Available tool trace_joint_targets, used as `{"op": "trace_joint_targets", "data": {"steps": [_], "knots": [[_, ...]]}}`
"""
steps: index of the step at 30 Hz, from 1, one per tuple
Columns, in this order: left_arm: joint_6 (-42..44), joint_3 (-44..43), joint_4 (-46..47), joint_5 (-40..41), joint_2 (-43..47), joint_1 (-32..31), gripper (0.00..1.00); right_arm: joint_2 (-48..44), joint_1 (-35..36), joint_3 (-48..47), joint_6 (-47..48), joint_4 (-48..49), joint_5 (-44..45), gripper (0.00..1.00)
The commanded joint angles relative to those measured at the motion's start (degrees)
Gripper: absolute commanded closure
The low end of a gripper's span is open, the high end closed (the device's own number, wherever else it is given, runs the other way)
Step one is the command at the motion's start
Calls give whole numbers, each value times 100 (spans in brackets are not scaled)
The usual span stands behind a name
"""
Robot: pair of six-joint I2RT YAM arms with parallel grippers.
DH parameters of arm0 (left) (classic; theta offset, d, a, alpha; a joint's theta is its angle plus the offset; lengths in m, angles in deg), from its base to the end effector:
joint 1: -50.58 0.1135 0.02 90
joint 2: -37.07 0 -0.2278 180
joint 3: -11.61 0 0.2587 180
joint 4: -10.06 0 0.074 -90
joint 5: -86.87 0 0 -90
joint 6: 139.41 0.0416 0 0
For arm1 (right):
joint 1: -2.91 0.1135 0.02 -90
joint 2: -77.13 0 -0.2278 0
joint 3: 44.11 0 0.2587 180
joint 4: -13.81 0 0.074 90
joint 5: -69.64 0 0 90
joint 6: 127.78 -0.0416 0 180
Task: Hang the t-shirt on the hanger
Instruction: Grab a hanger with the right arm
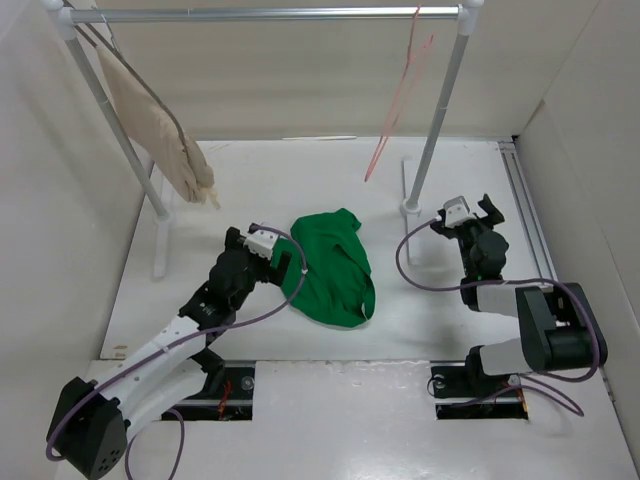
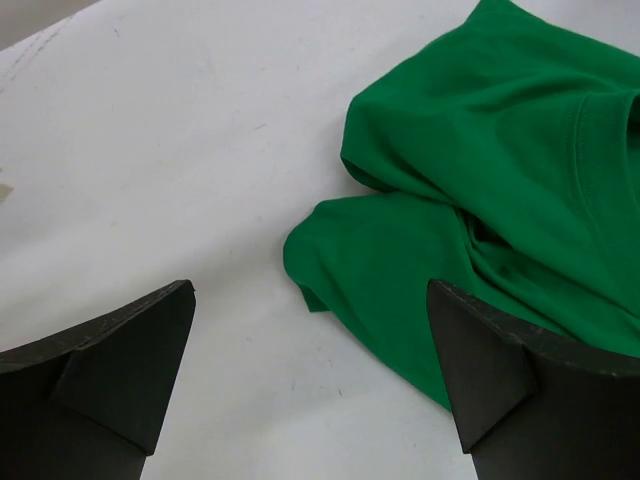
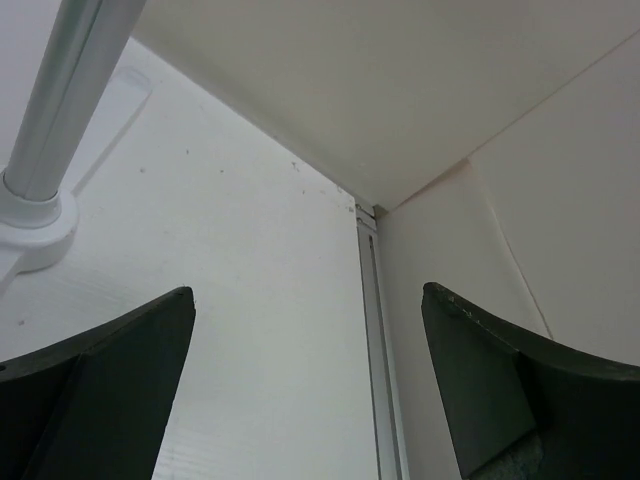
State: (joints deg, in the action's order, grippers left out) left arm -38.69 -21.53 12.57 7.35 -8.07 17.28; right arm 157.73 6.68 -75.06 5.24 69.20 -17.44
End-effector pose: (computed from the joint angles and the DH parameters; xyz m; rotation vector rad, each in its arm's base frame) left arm 0.1928 -0.1176 0.2022 0.5239 1.6545 -0.1312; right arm 0.2648 0.0153 0.1526 -0.5561 1.3917 -0.5922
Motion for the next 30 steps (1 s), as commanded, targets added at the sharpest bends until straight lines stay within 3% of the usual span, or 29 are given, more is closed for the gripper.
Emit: {"op": "trace_joint_targets", "data": {"steps": [1, 4, 8, 13, 18, 21, 22, 23, 25, 27, 30], "knots": [[97, -452, -9, 103, 50, -1, 0, -454, -17, -336, -145, -460, -90, 0], [97, -567, -72, 103, 50, -1, 0, -1070, -17, -1063, -319, -2418, -264, 0], [1044, -708, -230, -616, 102, -1, 0, -1536, 219, -1724, -391, -4292, -653, 0], [1862, -892, -414, -1801, 164, -1, 10, -2617, 1238, -1788, -93, -5586, 374, 0], [2285, -1575, -1151, -2576, -633, -1, 13, -3655, 2572, -2331, -93, -7079, 1516, 0], [2110, -2077, -1206, -2972, -1013, -1, 16, -3656, 3277, -2902, -23, -8113, 2562, 0], [2031, -2375, -1266, -3190, -1292, -53, 16, -3256, 4010, -3687, -22, -9111, 3617, 0], [2030, -2378, -1267, -3193, -1295, -54, 16, -3104, 4261, -3695, -22, -9121, 3628, 0], [1750, -2431, -1005, -3193, -1295, -54, 17, -2840, 4675, -4527, -22, -9785, 4502, 0], [1618, -2265, -541, -3193, -1016, -54, 17, -2586, 5157, -5185, -23, -10481, 4752, 0], [1617, -1844, -152, -3324, -533, -54, 17, -2715, 5309, -5715, -153, -10160, 4544, 0]]}}
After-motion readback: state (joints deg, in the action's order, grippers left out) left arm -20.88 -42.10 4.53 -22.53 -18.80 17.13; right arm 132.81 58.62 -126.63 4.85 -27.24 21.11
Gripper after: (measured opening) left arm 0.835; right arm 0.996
